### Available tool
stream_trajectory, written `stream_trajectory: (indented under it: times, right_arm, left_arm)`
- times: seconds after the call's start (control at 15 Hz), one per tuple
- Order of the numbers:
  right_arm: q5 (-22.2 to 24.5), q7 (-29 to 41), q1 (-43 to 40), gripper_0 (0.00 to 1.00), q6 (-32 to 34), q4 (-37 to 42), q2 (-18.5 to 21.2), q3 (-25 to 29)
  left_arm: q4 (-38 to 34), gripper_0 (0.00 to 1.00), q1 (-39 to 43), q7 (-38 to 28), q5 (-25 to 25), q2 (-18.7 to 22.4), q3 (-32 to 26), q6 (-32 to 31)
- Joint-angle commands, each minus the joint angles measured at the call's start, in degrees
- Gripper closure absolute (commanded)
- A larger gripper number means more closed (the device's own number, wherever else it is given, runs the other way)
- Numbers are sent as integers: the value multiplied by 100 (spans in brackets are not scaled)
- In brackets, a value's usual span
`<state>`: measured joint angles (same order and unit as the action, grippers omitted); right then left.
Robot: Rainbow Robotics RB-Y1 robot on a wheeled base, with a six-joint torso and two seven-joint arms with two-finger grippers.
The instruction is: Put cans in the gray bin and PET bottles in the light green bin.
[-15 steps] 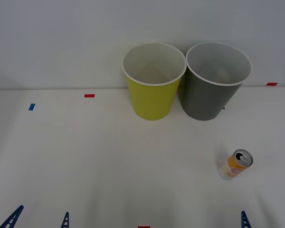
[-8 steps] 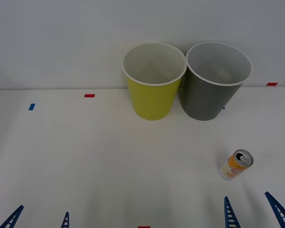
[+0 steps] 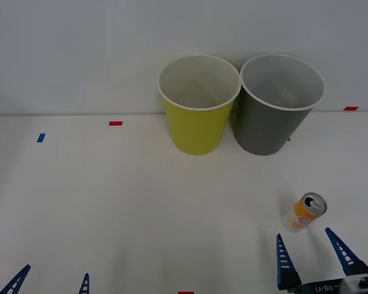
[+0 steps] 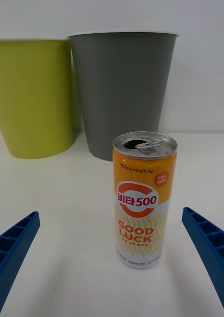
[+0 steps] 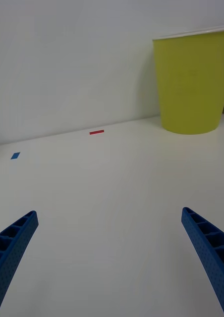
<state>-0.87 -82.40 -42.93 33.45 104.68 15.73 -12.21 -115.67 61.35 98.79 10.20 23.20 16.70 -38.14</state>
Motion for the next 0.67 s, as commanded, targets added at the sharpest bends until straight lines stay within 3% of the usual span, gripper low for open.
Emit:
stream_trajectory:
  times: [0.07,0.67]
  right_arm:
    - [8,-31,180,0,-137,0,-79,26]
    - [17,4,812,0,-322,-413,-474,386]
  left_arm:
    - [0,0,0,0,0,0,0,0]
    - [0,0,0,0,0,0,0,0]
